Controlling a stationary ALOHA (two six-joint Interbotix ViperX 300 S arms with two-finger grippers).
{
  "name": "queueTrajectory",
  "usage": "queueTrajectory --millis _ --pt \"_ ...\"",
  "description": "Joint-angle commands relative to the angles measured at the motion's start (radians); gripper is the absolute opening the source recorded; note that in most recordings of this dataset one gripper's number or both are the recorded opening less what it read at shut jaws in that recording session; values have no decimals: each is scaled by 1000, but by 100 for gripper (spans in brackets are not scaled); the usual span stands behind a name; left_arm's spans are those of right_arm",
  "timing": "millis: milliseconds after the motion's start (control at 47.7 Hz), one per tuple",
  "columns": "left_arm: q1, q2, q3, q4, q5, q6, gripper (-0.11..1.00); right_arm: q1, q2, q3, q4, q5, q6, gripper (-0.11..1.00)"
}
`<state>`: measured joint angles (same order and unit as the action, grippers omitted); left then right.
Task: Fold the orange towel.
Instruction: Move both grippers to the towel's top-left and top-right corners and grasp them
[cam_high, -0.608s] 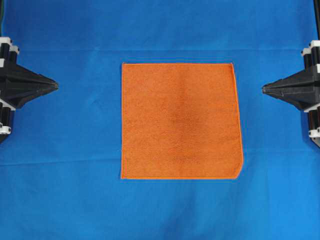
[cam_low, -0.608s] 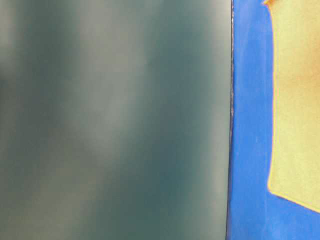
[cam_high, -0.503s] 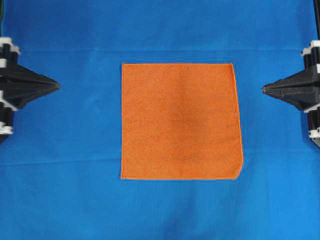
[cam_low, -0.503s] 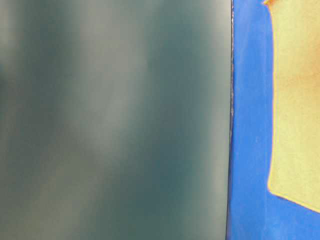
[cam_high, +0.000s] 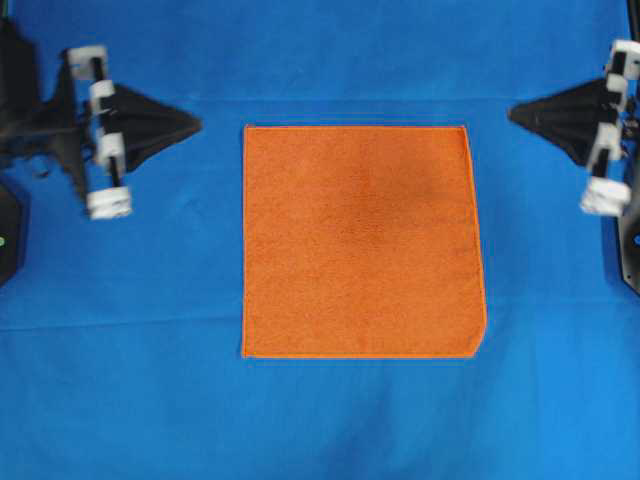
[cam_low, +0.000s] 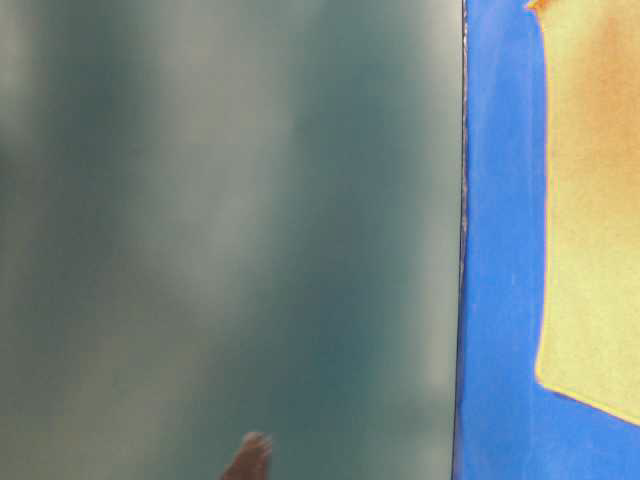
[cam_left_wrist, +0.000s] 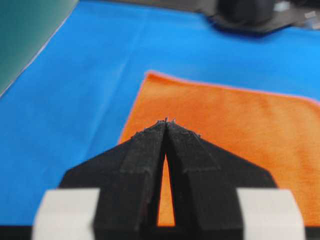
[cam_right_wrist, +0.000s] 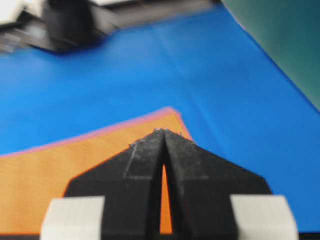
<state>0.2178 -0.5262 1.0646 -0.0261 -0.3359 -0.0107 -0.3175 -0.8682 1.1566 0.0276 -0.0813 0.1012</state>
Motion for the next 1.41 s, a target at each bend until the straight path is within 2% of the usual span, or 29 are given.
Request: queueTrajectory --millis 0,84,147,273,336,378,524,671,839,1028,1070,1133,1258,1321,1384 --pt "28 67 -49 -5 -11 -3 10 -63 54 -3 3 12 8 0" --pt "57 156 -77 -6 -9 -15 31 -107 121 3 3 14 12 1" --pt "72 218 -95 -6 -9 -28 51 -135 193 9 3 9 14 5" --pt "92 331 -133 -6 -11 -41 85 -172 331 12 5 -23 14 42" --pt "95 379 -150 -8 -11 -41 90 -181 400 12 5 -55 14 56" --pt "101 408 -160 -6 -14 -41 88 -184 443 11 5 -83 14 60" --pt "123 508 -172 -8 -58 -41 87 -186 594 6 3 -186 14 54" --pt "132 591 -172 -8 -100 -43 87 -186 706 3 6 -258 14 54" --pt "140 667 -179 -8 -135 -43 87 -186 788 -9 17 -302 14 53" --pt "138 706 -193 -8 -120 -43 82 -186 813 -17 23 -307 14 51" --pt "133 706 -193 -8 -109 -43 78 -186 813 -17 23 -307 14 48" --pt "126 707 -195 -8 -95 -41 65 -186 813 -15 23 -307 12 36" --pt "120 706 -193 -6 -81 -35 30 -184 813 -17 20 -305 12 4" --pt "118 706 -193 -6 -80 -35 14 -183 811 -17 20 -307 12 1" --pt "117 706 -195 -6 -75 -34 4 -179 811 -17 20 -307 12 1"
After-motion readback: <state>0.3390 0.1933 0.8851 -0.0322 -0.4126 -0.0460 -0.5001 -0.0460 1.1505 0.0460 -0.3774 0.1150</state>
